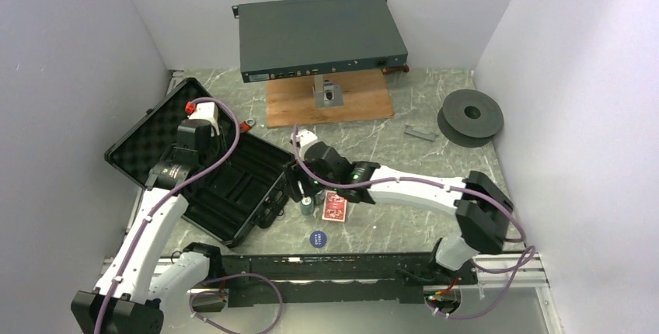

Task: Pack up texas hold em set

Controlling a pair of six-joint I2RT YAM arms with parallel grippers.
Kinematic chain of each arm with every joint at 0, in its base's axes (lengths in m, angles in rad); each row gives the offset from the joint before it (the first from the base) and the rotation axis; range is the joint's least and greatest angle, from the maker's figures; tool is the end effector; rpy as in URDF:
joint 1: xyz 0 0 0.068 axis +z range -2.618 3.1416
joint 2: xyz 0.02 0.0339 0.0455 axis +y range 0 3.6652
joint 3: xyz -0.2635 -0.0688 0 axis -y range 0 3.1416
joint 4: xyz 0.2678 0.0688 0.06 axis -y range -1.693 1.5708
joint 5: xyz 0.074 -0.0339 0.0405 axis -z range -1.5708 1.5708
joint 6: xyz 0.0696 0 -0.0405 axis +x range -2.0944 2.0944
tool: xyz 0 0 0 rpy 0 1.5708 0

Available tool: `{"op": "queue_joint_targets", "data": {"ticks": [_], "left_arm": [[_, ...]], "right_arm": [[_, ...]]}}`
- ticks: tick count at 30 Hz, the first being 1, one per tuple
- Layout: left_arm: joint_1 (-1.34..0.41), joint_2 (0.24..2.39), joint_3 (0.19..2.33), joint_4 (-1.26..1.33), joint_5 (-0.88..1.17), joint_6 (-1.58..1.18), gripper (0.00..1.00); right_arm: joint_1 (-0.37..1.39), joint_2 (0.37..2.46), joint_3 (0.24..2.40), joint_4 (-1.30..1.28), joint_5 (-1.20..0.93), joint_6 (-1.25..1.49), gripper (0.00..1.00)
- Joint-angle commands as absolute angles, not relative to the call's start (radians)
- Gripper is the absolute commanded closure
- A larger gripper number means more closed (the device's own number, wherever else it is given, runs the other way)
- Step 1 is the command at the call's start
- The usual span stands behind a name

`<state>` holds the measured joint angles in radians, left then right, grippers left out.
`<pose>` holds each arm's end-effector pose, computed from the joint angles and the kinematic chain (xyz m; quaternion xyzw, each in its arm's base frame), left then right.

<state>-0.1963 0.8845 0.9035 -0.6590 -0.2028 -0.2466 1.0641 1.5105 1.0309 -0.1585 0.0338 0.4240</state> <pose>0.2319 -0.0318 0.2975 -0.0678 0.8876 -0.0098 0.4554 0.1888 0.3352 0.2207 -0.2738 0.8501 0.2934 0.3410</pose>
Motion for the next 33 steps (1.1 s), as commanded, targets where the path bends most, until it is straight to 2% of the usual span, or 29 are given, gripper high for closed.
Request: {"op": "queue_joint_targets", "data": {"ticks": [1, 4, 6, 8, 11, 14, 33], "left_arm": [[-0.198, 0.865, 0.886, -0.694, -0.154, -0.403, 0.68], [-0.198, 0.823, 0.808, -0.675, -0.164, -0.482, 0.74], [-0.198, 0.812, 0.788, -0.691, -0.171, -0.507, 0.75], [-0.198, 0.815, 0.791, -0.728, -0.181, -0.525, 0.76], [-0.198, 0.819, 0.791, -0.758, -0.199, -0.540, 0.78], [-0.198, 0.814, 0.801, -0.779, -0.191, -0.534, 0.78], [-0.198, 0.738, 0.828, -0.811, -0.191, -0.406, 0.73]], "right_arm": [[1.086, 1.620, 1.142, -0.005, 0.033, 0.510, 0.41], [1.089, 1.705, 1.225, 0.013, 0.019, 0.543, 0.56], [1.089, 1.767, 1.293, -0.032, 0.005, 0.556, 0.59], [1.089, 1.812, 1.334, -0.049, -0.031, 0.566, 0.65], [1.089, 1.856, 1.344, -0.035, -0.040, 0.580, 0.75], [1.089, 1.888, 1.363, -0.068, -0.022, 0.594, 0.80], [1.088, 2.013, 1.351, -0.102, 0.026, 0.602, 0.82]]}}
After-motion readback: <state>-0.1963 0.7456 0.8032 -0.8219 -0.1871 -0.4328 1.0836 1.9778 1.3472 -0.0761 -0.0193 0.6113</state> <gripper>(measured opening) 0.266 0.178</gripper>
